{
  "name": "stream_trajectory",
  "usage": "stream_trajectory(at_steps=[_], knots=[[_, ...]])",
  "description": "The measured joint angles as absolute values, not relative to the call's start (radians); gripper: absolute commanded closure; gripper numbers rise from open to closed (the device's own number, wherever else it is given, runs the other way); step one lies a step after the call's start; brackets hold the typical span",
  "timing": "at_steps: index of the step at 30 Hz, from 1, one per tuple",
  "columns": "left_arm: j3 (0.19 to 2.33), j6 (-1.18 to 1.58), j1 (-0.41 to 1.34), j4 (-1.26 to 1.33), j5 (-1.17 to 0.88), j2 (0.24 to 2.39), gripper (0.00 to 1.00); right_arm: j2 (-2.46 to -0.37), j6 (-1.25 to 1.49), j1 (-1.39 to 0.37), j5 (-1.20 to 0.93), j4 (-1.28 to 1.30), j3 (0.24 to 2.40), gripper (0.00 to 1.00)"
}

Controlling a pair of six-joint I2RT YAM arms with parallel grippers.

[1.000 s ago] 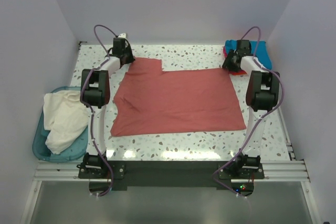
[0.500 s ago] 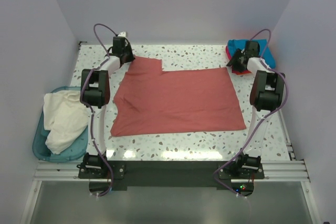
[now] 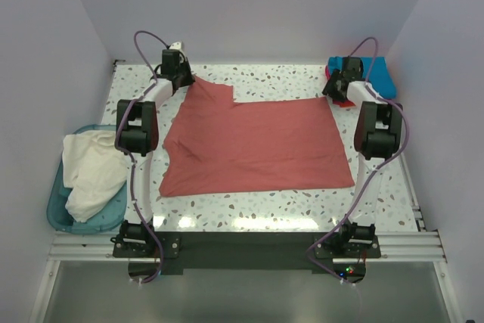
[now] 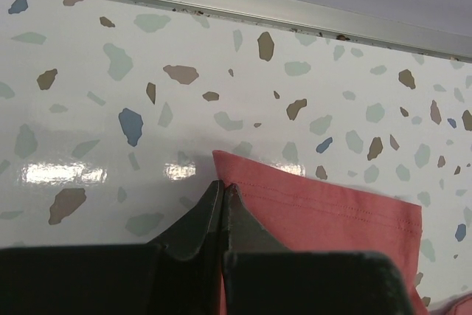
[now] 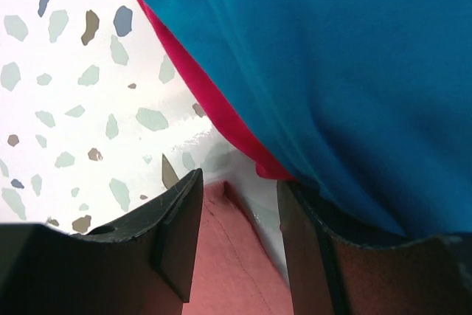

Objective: Fold and stack the t-shirts
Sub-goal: Fold the tshirt

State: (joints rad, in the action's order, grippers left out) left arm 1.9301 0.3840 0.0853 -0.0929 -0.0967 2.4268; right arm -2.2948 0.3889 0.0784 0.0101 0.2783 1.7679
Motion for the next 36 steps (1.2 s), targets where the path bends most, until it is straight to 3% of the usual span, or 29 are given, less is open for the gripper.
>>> stream_trajectory(at_steps=[25, 32, 36], knots=[[1.945, 0.384, 0.085, -0.094, -0.111, 2.427, 1.0, -2.326, 0.322, -0.017, 0.187, 0.339, 1.827, 0.55], [1.945, 0.384, 0.085, -0.093, -0.119, 2.427, 1.0, -2.327, 0.318, -0.022, 0.197, 0.364, 1.834, 0.74], [1.945, 0.384, 0.085, -0.093, -0.121, 2.427, 1.0, -2.327, 0.316, -0.022, 0.197, 0.371, 1.834, 0.78]])
